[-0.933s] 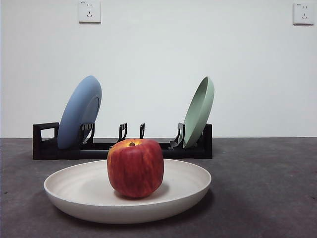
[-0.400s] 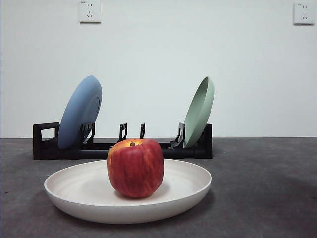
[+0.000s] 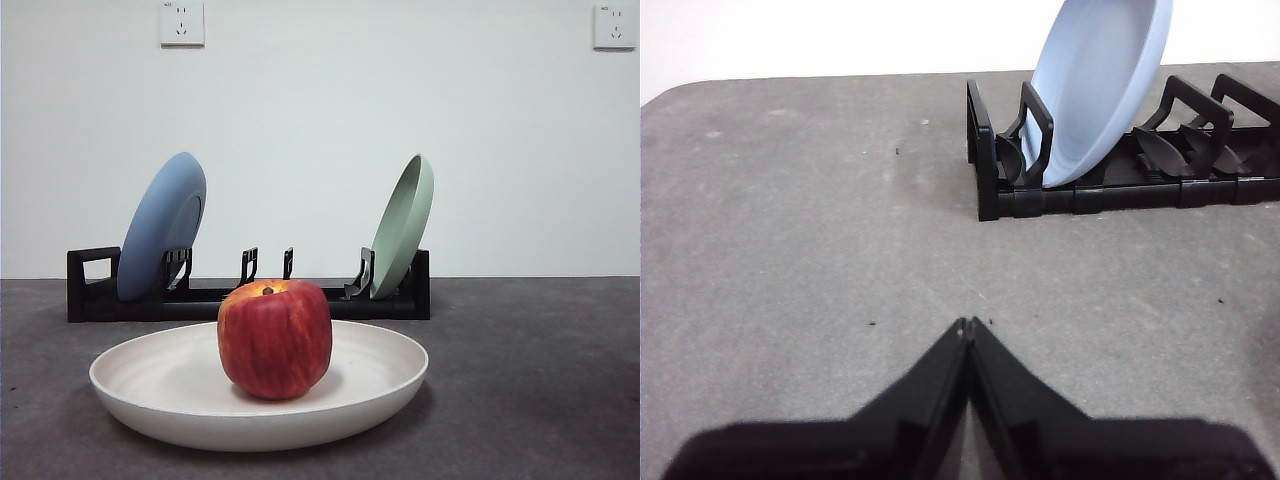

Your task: Take the yellow plate from the plate rack,put the plate on the table,take the apple from the table,put the apple in the plate

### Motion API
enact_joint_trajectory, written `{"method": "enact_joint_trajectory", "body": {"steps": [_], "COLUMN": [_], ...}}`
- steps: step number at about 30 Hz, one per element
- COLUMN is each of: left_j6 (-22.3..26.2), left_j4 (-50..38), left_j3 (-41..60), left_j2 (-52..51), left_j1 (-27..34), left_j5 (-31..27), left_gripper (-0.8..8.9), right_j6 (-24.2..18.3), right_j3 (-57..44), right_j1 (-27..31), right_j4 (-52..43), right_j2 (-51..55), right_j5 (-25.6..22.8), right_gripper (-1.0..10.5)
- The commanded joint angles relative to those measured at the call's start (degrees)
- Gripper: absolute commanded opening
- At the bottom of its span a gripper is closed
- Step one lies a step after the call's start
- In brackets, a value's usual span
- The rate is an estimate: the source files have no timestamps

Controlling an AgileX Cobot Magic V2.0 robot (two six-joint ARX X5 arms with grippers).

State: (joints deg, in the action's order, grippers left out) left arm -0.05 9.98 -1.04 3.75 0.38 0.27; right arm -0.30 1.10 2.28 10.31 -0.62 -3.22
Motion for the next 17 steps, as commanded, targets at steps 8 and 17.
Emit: {"method": "enact_joint_trajectory", "body": {"steps": [8, 17], "left_j6": [-0.35, -0.35], "left_j4": [-0.48, -0.46], "left_j3": [0.59, 0.59], "left_j2": [0.07, 0.11], "left_j1": [0.17, 0.17], "left_j5": [0.17, 0.17], "left_gripper": [-0.03, -0.03], "right_j6": [0.11, 0.09], "right_j3": [-0.28, -0.28], "right_j1": [-0.81, -0.83], "right_j4": [0.28, 0.22], "right_j2": [0.15, 0.17], "right_j5": [0.74, 0.63], "right_gripper": [0.0, 0.0]}}
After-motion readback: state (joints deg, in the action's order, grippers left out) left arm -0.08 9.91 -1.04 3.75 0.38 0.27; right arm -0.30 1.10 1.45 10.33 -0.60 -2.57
